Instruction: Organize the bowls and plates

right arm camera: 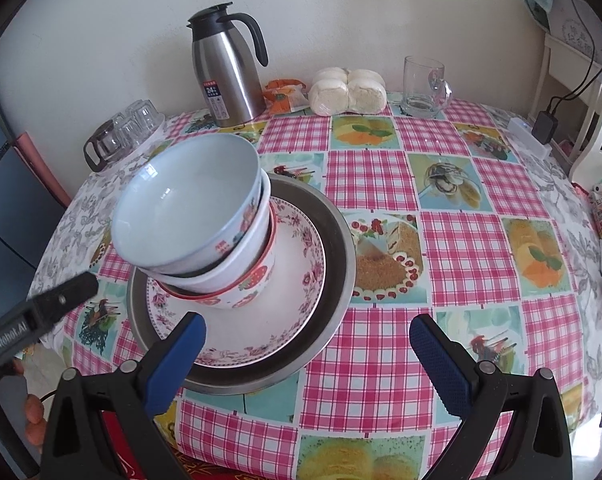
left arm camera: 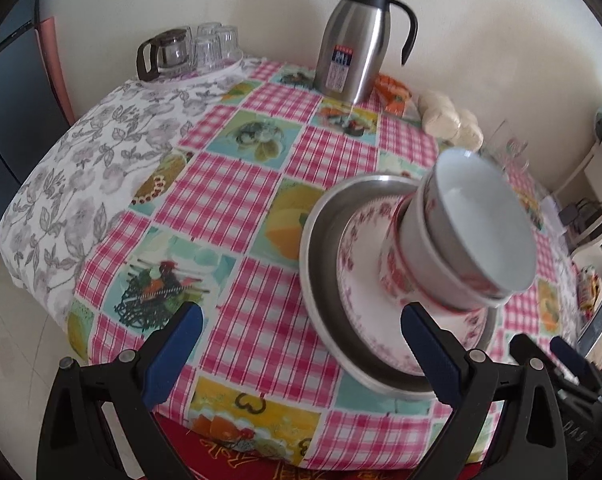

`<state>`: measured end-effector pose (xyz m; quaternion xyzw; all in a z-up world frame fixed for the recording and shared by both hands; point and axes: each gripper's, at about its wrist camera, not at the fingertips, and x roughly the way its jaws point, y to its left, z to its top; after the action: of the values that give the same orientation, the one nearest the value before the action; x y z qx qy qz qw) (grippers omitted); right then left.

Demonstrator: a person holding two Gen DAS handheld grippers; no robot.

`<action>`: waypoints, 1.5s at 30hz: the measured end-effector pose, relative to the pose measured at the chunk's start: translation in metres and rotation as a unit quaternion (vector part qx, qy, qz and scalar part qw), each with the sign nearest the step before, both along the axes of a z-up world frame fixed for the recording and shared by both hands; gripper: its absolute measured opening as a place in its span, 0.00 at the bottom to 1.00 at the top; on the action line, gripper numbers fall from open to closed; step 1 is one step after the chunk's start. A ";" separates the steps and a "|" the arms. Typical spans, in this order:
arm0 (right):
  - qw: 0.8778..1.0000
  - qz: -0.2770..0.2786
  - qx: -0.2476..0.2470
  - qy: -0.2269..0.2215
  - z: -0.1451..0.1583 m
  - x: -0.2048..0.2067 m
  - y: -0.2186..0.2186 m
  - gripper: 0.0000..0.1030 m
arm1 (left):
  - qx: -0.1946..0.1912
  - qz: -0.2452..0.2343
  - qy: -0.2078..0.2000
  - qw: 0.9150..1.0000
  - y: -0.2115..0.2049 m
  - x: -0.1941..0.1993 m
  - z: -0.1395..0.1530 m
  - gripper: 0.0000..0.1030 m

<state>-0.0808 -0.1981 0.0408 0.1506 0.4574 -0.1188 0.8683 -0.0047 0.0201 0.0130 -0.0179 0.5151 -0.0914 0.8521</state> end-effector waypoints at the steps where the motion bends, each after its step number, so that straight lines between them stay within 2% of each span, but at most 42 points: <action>1: 1.000 -0.001 0.001 0.002 -0.001 0.000 0.000 1.00 | 0.005 -0.001 0.004 1.000 0.000 -0.001 -0.003 0.97; 12: 1.000 0.010 -0.002 0.022 -0.012 -0.002 0.004 1.00 | 0.036 -0.021 0.032 0.999 -0.007 -0.005 -0.021 0.97; 23: 0.999 0.013 -0.005 0.041 -0.022 -0.003 0.005 1.00 | 0.042 -0.027 0.058 0.997 -0.010 -0.006 -0.030 0.97; 45: 0.998 0.015 -0.008 0.059 -0.029 0.000 0.003 1.00 | 0.041 -0.030 0.064 0.997 -0.011 -0.005 -0.033 0.97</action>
<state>-0.0808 -0.1951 0.0115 0.1296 0.5090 -0.1176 0.8428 -0.0100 0.0089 -0.0197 0.0263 0.5717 -0.0942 0.8146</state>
